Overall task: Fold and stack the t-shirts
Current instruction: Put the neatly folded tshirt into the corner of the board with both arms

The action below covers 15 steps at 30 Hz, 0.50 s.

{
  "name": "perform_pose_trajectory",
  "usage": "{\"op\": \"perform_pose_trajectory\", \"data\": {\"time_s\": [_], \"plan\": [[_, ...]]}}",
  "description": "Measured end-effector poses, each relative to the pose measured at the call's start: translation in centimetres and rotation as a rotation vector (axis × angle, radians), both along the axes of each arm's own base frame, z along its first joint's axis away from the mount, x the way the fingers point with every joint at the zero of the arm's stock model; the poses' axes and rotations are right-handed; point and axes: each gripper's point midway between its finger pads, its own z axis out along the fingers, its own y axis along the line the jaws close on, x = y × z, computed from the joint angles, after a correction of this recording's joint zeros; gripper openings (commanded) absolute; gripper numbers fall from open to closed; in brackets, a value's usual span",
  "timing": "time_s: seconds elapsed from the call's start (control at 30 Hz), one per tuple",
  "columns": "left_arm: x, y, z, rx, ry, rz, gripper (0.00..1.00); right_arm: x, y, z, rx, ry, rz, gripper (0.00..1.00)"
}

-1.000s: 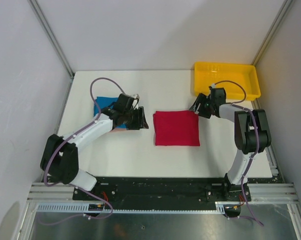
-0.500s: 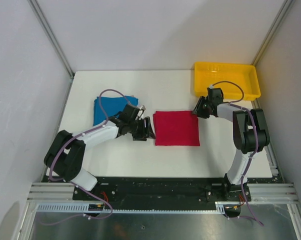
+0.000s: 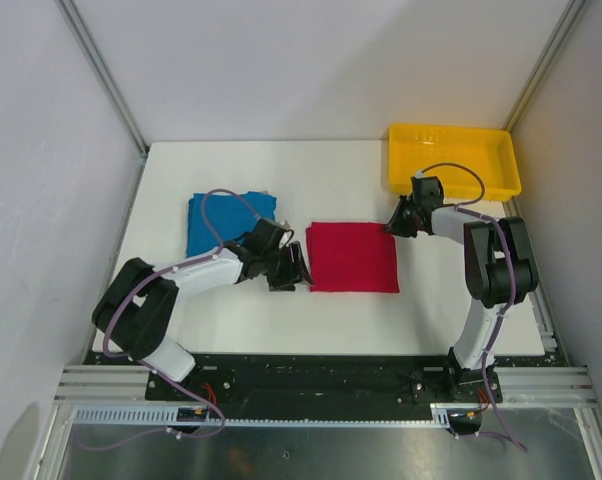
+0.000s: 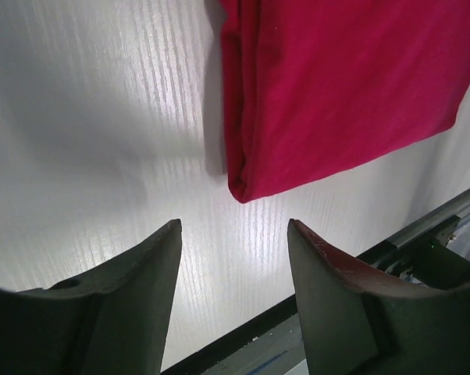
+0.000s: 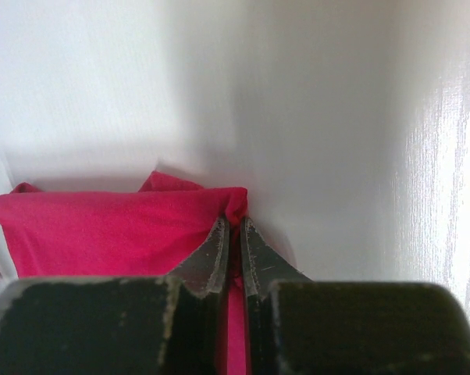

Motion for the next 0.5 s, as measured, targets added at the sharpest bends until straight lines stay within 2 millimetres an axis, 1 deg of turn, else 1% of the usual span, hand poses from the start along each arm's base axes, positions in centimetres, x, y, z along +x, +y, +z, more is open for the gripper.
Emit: {"op": "perform_pose_trajectory", "data": {"time_s": [0.27,0.5], "plan": [[-0.49,-0.34,-0.56,0.025,0.02,0.064,0.54,-0.07,0.23,-0.04,-0.006,0.0,0.003,0.0],[-0.69,-0.99,-0.57,0.023,0.025,0.095,0.49,-0.11,0.24,-0.04,-0.006,0.003,0.004,0.0]]}}
